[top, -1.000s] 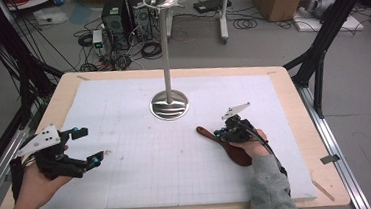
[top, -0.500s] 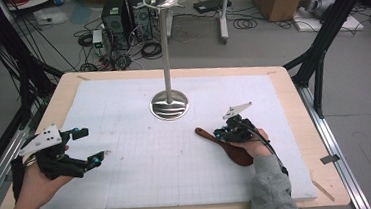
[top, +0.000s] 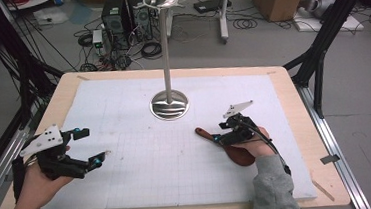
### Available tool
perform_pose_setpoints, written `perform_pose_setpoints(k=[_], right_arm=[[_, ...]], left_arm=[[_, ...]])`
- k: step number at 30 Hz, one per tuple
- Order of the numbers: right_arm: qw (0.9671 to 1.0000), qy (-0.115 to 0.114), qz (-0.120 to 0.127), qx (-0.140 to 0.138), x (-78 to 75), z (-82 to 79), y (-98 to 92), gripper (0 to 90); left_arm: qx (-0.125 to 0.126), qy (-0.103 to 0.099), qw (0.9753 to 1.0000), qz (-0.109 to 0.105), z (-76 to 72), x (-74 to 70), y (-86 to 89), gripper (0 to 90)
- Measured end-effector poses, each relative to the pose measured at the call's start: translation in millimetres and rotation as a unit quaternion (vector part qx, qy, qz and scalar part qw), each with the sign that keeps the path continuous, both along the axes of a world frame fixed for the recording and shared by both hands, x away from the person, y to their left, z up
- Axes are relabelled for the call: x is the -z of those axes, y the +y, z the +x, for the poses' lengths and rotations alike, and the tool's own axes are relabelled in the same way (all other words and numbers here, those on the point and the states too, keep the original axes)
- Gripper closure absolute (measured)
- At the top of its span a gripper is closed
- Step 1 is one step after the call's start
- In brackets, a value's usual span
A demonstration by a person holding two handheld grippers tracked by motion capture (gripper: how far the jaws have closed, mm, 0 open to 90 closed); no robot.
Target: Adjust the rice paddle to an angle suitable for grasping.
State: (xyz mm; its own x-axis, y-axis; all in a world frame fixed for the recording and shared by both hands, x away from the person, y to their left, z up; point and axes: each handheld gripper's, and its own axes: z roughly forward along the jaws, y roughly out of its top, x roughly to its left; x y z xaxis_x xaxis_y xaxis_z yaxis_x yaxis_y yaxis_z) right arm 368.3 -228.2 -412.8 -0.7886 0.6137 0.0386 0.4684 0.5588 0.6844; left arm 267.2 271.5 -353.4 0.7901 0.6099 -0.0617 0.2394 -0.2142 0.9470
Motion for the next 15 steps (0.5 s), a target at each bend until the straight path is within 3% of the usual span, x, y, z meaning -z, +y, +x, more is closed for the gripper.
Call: perform_pose_setpoints(k=[7,11,15], right_arm=[[0.9996,0.006,0.014,-0.023,-5.2,-3.4,-4.6,20.7],[0.9989,0.01,0.03,-0.034,-7.8,-4.2,-8.7,18.5],[0.9989,0.006,0.029,-0.035,-8.2,-4.7,-8.3,16.9]], left_arm=[[-0.005,0.004,1.0,0.001,1.7,1.5,1.4,1.7],[-0.004,0.005,1.0,0.001,1.9,2.0,0.7,1.8],[0.0,0.006,1.0,-0.001,1.7,1.4,-0.1,1.8]])
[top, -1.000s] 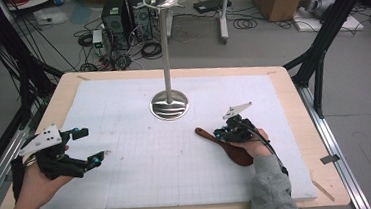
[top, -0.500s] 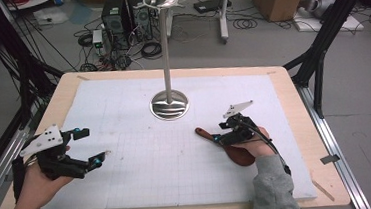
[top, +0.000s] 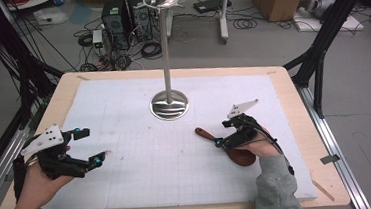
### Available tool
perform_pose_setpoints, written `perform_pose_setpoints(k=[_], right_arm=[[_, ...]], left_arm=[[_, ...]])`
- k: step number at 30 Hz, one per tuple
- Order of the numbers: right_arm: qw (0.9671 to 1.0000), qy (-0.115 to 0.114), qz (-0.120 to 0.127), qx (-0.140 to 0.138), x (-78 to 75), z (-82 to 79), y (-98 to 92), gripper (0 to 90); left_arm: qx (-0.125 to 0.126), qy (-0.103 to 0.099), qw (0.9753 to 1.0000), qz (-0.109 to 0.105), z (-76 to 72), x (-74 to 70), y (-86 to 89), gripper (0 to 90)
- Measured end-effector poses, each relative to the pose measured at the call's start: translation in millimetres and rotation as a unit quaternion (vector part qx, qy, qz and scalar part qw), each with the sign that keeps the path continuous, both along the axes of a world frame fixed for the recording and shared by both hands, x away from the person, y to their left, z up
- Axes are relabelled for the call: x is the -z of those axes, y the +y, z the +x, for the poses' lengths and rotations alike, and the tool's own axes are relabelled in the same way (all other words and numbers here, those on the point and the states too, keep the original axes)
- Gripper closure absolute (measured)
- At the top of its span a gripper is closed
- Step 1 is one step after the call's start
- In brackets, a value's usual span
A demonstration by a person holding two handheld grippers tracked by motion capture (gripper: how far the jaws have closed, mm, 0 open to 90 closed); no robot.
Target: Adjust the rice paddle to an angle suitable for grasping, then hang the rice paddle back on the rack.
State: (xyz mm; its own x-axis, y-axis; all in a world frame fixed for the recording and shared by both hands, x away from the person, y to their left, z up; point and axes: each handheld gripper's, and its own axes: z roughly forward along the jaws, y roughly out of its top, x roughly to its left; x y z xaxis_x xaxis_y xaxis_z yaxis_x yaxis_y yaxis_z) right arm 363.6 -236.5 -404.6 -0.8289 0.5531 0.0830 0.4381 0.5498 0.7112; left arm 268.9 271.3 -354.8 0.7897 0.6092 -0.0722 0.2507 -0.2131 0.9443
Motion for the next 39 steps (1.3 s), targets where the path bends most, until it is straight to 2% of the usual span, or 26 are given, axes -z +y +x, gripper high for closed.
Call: perform_pose_setpoints(k=[5,12,14,21,22,27,31,39], right_arm=[[0.9999,-0.004,-0.002,0.012,0.0,0.3,0.0,14.9],[0.9999,-0.006,-0.004,0.008,-0.7,-0.1,-0.5,15.1],[0.9999,-0.001,-0.017,0.002,1.4,-0.3,2.5,16.6],[0.9994,0.001,-0.035,-0.001,3.8,0.0,6.9,19.5],[0.9989,0.002,-0.046,0.0,4.5,0.9,9.3,20.0],[0.9984,0.006,-0.056,-0.007,4.6,1.3,14.0,24.3],[0.9967,0.017,-0.079,-0.013,4.5,1.5,18.7,27.6],[0.9944,0.026,-0.1,-0.021,4.7,3.8,23.1,31.8]], left_arm=[[-0.001,0.001,1.0,0.0,0.1,0.5,-0.7,1.8],[0.001,0.002,1.0,0.003,0.7,1.6,-2.1,1.8],[0.001,0.004,1.0,0.003,0.6,2.2,-2.8,1.8],[0.002,0.005,1.0,0.005,1.3,3.7,-3.5,1.8],[0.002,0.007,1.0,0.005,1.4,4.3,-4.0,1.8],[0.003,0.006,1.0,0.005,1.2,4.3,-4.7,1.8],[-0.01,0.003,0.9999,-0.001,-1.2,1.6,-1.6,1.8],[-0.018,0.004,0.9998,-0.002,-4.2,2.1,4.2,1.7]])
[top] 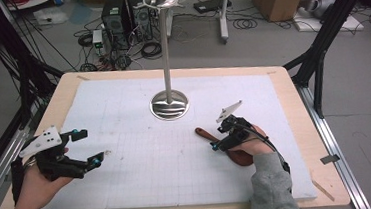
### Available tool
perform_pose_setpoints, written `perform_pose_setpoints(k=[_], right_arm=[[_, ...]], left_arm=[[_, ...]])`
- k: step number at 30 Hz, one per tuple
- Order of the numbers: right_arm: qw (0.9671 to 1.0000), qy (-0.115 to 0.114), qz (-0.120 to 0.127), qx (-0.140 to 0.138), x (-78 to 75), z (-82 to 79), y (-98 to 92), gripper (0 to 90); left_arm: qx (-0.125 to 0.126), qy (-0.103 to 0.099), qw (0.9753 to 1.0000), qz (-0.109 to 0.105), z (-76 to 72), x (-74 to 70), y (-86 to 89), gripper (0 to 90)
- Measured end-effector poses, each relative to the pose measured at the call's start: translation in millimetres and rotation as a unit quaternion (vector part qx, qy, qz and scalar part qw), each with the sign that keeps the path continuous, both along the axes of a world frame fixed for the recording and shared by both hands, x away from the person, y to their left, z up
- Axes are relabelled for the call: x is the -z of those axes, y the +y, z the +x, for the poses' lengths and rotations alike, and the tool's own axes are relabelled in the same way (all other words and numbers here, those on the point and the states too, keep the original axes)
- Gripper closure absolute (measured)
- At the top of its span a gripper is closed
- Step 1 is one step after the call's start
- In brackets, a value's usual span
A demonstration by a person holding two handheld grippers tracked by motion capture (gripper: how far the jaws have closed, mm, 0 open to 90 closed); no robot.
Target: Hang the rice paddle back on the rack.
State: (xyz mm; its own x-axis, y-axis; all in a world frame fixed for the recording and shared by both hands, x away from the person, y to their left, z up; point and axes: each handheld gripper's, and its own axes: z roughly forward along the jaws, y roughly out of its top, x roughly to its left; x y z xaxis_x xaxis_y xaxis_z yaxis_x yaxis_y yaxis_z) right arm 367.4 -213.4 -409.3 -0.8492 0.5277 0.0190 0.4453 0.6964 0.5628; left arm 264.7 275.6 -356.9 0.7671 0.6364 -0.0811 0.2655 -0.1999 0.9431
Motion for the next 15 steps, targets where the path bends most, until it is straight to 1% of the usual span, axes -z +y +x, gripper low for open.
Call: perform_pose_setpoints(k=[1,3,5,7,8,10,11,12,15], right_arm=[[0.9999,0.009,0.003,0.004,0.2,1.5,0.4,33.3],[0.9999,0.011,0.005,0.003,0.6,2.0,0.6,33.8],[0.9999,0.017,0.003,0.002,1.1,3.0,1.2,35.2],[0.9998,0.017,-0.004,0.003,1.1,3.8,1.0,37.2],[0.9998,0.02,-0.005,0.003,0.9,4.4,0.6,40.0],[0.9997,0.023,-0.007,0.005,0.7,4.4,0.5,40.9],[0.9994,0.027,-0.018,0.01,1.5,5.3,0.2,42.3],[0.9994,0.027,-0.018,0.01,1.5,5.3,0.2,42.3],[0.9986,0.041,-0.026,0.019,3.6,6.7,-0.5,44.0]], left_arm=[[0.0,0.0,1.0,0.001,-0.4,0.1,0.6,1.8],[-0.002,0.002,1.0,0.002,-1.2,1.0,1.2,1.8],[-0.003,0.003,1.0,0.004,-2.0,1.5,2.0,1.8],[-0.005,0.003,1.0,0.003,-2.8,1.7,2.9,1.8],[-0.006,0.003,1.0,0.004,-3.5,1.8,4.0,1.8],[-0.007,0.003,1.0,0.005,-3.7,1.7,4.7,1.8],[-0.008,0.004,1.0,0.002,-4.4,1.4,5.1,1.8],[-0.008,0.004,1.0,0.002,-4.4,1.4,5.1,1.8],[-0.01,-0.004,0.9999,0.003,-5.2,0.5,5.5,1.8]])
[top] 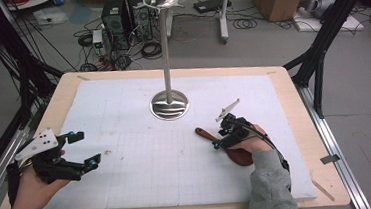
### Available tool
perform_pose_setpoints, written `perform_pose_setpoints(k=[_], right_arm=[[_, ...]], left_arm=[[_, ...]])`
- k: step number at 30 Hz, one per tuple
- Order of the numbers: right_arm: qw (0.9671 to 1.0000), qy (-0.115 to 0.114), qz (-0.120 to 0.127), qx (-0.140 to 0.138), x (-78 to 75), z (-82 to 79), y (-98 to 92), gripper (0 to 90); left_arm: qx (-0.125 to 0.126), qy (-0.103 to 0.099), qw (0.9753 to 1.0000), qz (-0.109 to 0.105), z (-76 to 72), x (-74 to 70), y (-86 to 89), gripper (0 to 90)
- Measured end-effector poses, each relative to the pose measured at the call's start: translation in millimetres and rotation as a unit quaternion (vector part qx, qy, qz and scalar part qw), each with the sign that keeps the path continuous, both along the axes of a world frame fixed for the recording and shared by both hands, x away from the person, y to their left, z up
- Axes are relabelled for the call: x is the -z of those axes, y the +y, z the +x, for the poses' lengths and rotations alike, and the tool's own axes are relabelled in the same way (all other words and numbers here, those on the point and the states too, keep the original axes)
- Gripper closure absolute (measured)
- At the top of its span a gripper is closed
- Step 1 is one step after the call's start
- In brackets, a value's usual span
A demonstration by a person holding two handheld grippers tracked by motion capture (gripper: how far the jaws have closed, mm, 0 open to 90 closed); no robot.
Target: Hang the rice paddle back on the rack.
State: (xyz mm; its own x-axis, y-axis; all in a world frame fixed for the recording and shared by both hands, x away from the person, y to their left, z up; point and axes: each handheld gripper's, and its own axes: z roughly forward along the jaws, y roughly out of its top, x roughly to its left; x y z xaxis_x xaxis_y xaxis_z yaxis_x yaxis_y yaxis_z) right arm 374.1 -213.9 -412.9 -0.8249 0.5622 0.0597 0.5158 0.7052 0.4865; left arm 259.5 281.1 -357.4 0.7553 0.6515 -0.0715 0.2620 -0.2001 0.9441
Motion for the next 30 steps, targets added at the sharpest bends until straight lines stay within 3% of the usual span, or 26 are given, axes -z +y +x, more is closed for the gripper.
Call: perform_pose_setpoints(k=[7,12,30], right_arm=[[0.9999,0.01,-0.003,-0.003,0.5,-0.4,1.0,49.0],[0.9996,0.007,-0.015,-0.021,1.5,-2.1,2.4,51.8],[0.9994,0.013,-0.028,-0.017,1.6,-3.4,1.6,58.0]], left_arm=[[-0.001,0.0,1.0,-0.001,0.4,0.3,0.1,1.8],[0.0,0.004,1.0,0.001,0.3,1.1,-0.7,1.8],[-0.011,-0.005,0.9999,-0.003,-1.2,-2.0,5.9,1.8]])
